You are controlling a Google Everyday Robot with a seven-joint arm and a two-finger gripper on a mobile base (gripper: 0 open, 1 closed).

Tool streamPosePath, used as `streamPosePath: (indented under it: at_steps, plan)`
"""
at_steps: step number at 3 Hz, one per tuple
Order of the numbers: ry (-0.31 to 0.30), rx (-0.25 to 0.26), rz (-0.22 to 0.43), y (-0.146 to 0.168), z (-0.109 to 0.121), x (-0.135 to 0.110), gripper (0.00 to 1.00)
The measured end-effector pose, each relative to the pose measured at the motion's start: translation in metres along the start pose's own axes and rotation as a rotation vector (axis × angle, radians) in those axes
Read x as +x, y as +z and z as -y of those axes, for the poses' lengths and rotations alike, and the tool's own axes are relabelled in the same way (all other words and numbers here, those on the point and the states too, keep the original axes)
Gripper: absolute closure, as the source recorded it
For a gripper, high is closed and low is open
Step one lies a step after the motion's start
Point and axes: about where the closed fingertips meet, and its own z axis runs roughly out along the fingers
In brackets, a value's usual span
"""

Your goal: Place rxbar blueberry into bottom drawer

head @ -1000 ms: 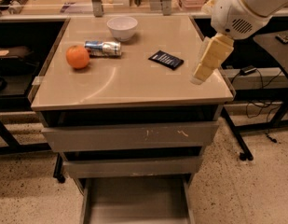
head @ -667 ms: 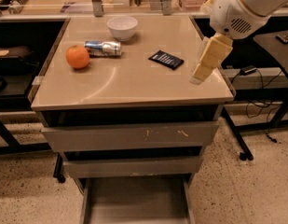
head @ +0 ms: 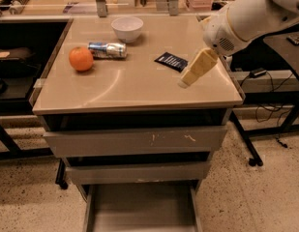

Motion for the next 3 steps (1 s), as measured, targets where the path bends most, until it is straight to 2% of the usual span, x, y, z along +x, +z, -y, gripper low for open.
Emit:
streamPosePath:
  at_steps: [1,3]
  plan:
    - [0.084,-0.027,0.087,0.037,0.015,0.007,0.00]
    - [0.207,-0.083,0.173,0.084,0.033,0.019,0.00]
